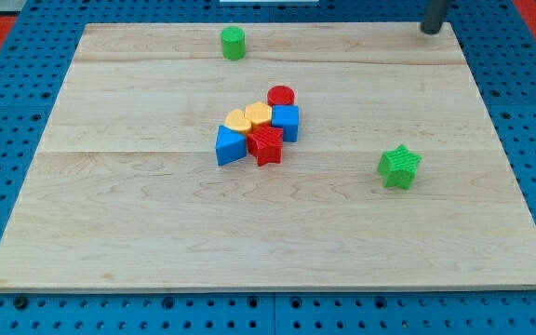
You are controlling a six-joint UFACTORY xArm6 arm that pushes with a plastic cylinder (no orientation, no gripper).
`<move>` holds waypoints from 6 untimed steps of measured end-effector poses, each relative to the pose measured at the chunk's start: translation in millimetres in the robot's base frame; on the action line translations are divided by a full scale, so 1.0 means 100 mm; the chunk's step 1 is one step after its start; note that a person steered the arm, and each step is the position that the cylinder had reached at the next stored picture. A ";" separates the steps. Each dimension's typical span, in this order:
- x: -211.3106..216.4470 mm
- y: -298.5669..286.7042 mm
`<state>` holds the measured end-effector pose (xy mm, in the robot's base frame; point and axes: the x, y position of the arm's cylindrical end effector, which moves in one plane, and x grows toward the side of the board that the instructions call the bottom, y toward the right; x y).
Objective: Push your arm towards the center left of the board
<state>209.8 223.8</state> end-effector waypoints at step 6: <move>1.08 -2.36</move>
